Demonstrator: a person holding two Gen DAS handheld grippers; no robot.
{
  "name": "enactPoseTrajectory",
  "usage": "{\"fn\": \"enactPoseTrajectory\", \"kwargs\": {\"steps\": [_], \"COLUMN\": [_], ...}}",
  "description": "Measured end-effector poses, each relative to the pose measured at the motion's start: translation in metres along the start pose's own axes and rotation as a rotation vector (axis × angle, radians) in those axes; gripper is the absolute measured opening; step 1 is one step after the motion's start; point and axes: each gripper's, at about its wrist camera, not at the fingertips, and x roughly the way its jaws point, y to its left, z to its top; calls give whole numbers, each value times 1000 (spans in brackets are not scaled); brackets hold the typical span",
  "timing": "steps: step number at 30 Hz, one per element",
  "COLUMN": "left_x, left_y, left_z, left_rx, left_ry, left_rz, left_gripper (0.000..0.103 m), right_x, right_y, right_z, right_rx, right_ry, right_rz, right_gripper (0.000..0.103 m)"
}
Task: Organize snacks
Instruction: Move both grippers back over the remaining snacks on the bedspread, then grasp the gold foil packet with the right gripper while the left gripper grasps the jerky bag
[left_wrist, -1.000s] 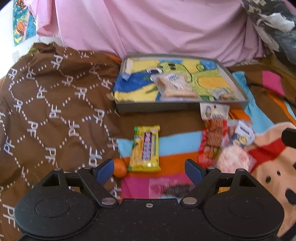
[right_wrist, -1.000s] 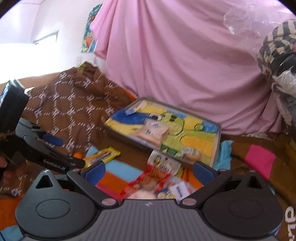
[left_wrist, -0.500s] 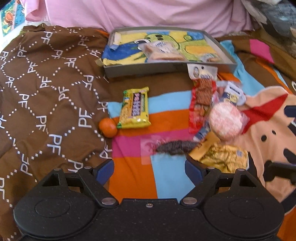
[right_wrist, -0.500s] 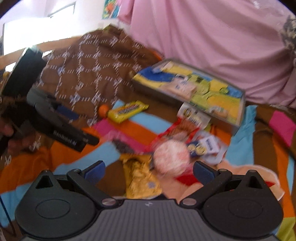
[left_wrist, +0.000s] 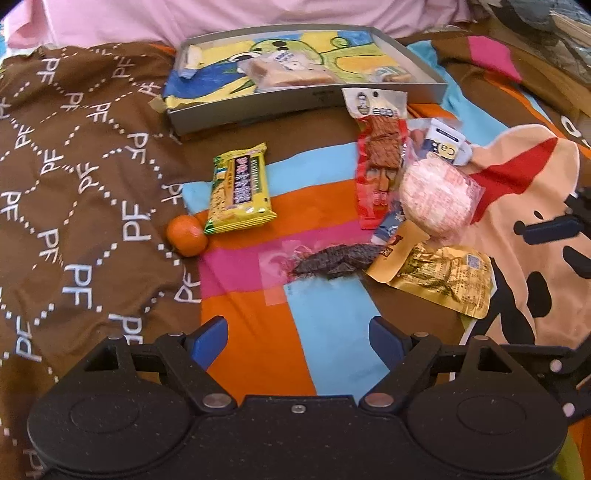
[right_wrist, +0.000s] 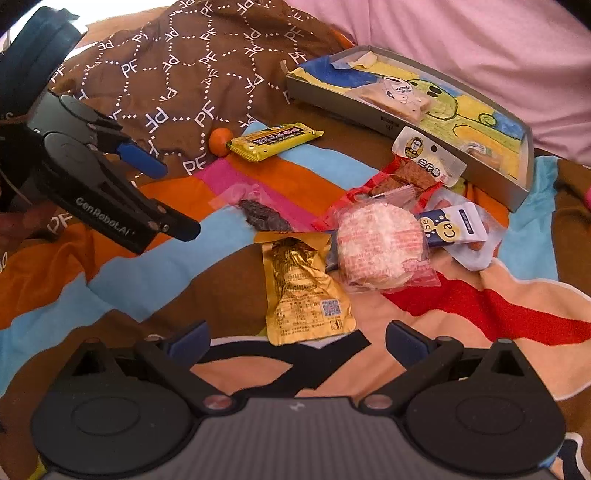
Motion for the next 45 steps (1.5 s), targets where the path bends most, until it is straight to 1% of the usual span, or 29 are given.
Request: {"fn": "enactPoseTrajectory", "kwargs": {"steps": [3, 6, 8, 13, 16, 18, 20, 22, 26, 28, 30, 33, 36, 41, 45], "left_x": [4, 13, 19, 26, 30, 34, 38, 42, 45, 44, 42, 41, 42, 48, 60], "left_y": [-1, 2, 6, 14, 16, 14, 12, 9, 6, 3, 0, -6, -13, -24, -34], "left_z": [2, 4, 4, 8, 14, 17, 18, 17, 16, 16, 16, 16, 18, 27, 36], "left_rx": [44, 79, 105, 200, 274, 326, 378, 413, 457, 478, 497, 536, 578, 640, 731], "left_ry": [-6, 22, 29, 4, -12, -14, -28, -42, -45, -53, -60, -69, -77, -77, -61], "left_rz": [-22, -74, -88, -85, -81, -87, -83, -58, -58, -63, -73, -85, -98, -141, -164], "left_gripper": [85, 85, 85, 85, 85, 85, 85, 85, 84, 84, 84, 84, 84, 83, 84], "right_x": [6, 14, 18, 27, 35, 40, 46, 51, 59, 58, 55, 51, 44, 26, 18], "right_y": [-1, 0, 2, 4, 0, -3, -4, -5, -3, -3, -3, -5, -10, -22, -32], "right_z": [4, 6, 6, 7, 10, 11, 13, 16, 21, 20, 17, 14, 10, -1, -12], "right_rx": [-6, -19, -42, -77, -60, -49, -40, -26, -21, -17, -16, -15, 6, 34, 55], "right_ry": [-6, -9, -14, -30, -21, -11, -6, -4, -3, 0, 3, 14, 33, 57, 70], "right_rz": [10, 34, 40, 54, 40, 38, 36, 41, 53, 67, 84, 92, 91, 66, 56], "right_gripper": [103, 103, 103, 102, 98, 93, 91, 91, 88, 83, 73, 66, 65, 65, 66]}}
